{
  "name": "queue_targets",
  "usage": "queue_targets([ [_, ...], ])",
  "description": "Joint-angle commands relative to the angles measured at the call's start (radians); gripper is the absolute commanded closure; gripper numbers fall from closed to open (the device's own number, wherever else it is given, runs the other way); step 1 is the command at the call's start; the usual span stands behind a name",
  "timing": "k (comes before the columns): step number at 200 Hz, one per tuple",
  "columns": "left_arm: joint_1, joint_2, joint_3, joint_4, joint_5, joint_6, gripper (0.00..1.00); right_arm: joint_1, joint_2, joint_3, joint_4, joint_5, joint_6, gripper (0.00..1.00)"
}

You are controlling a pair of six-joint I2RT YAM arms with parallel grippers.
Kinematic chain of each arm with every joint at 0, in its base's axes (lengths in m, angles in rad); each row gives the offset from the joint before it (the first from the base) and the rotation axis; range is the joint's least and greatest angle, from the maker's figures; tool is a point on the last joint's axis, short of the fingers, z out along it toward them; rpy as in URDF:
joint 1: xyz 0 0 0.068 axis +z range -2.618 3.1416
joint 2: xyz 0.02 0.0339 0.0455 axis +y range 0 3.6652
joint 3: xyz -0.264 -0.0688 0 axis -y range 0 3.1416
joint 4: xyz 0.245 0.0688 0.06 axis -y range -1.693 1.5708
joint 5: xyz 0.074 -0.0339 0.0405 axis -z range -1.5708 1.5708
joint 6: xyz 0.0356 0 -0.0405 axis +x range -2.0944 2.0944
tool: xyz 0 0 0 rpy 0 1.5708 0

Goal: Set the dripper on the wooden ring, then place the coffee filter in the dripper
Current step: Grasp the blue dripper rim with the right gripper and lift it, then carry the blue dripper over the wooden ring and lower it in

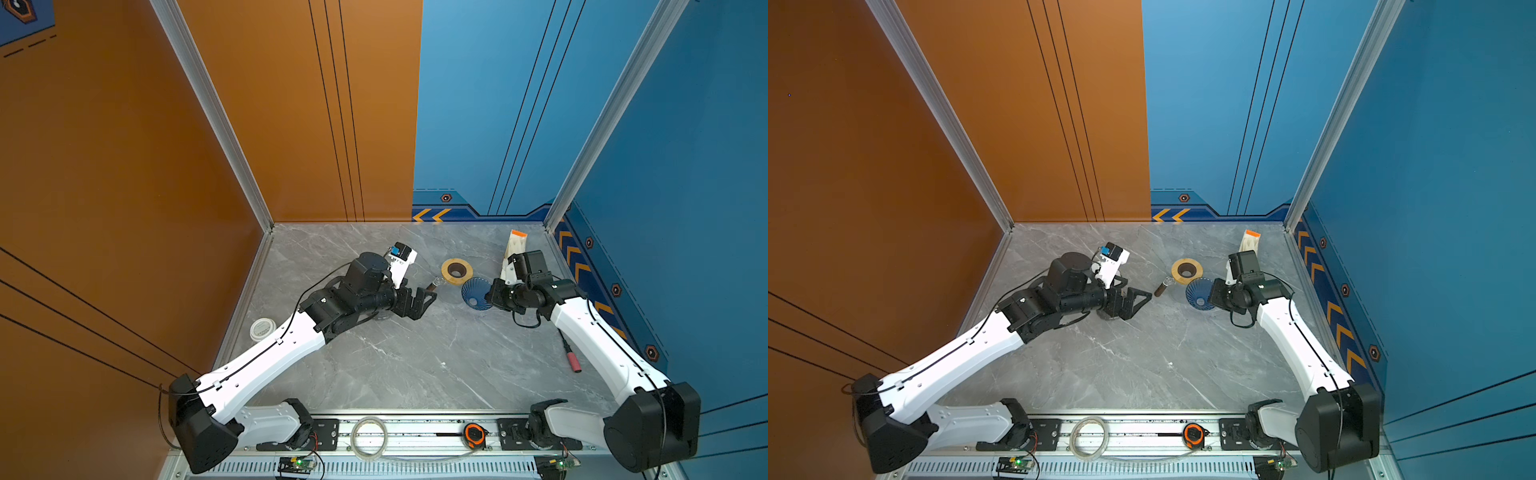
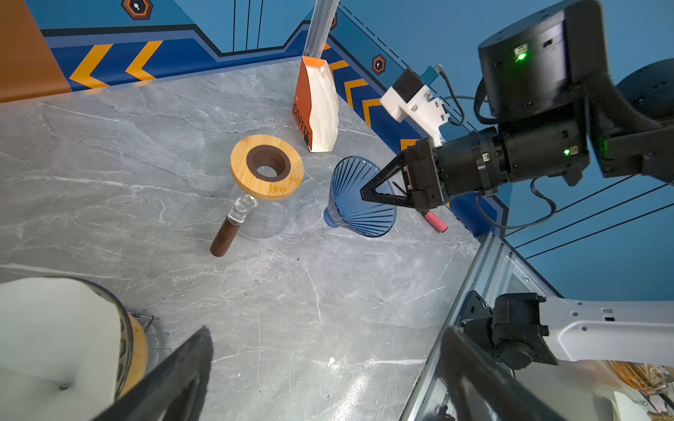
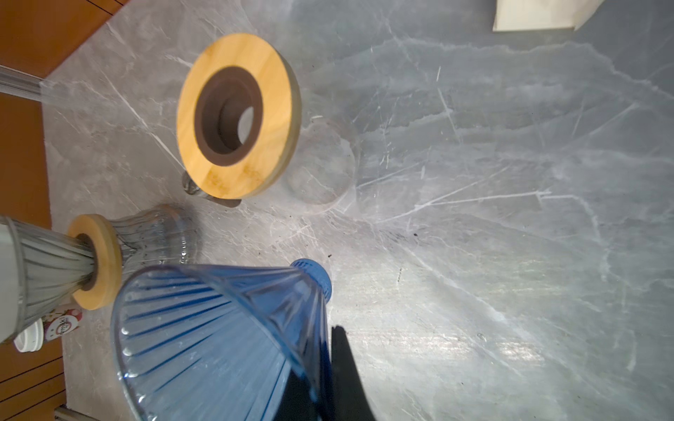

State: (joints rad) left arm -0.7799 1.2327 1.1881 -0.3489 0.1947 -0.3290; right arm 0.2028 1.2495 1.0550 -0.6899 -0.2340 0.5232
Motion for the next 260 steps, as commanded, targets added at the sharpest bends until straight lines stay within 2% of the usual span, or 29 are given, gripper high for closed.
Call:
queue_targets([
  [1, -0.009, -0.001, 0.034, -0.018, 0.022, 0.023, 0.02, -0.005, -0.015, 0.068, -0.025, -0.013, -0.010, 0.97],
  [51, 0.008, 0.025, 0.056, -0.021, 0.025, 0.040, 0.02, -0.006, 0.063, 0.168, 0.026, -0.031, -0.009, 0.97],
  [172, 0.081, 0.106, 0.079, 0.013, 0.057, 0.038, 0.02, -0.003, 0.364, 0.382, 0.084, -0.084, -0.041, 0.97],
  [260, 0.102, 0.121, 0.079, 0.012, 0.074, 0.028, 0.02, -0.005, 0.421, 0.368, 0.083, -0.047, -0.060, 0.97],
])
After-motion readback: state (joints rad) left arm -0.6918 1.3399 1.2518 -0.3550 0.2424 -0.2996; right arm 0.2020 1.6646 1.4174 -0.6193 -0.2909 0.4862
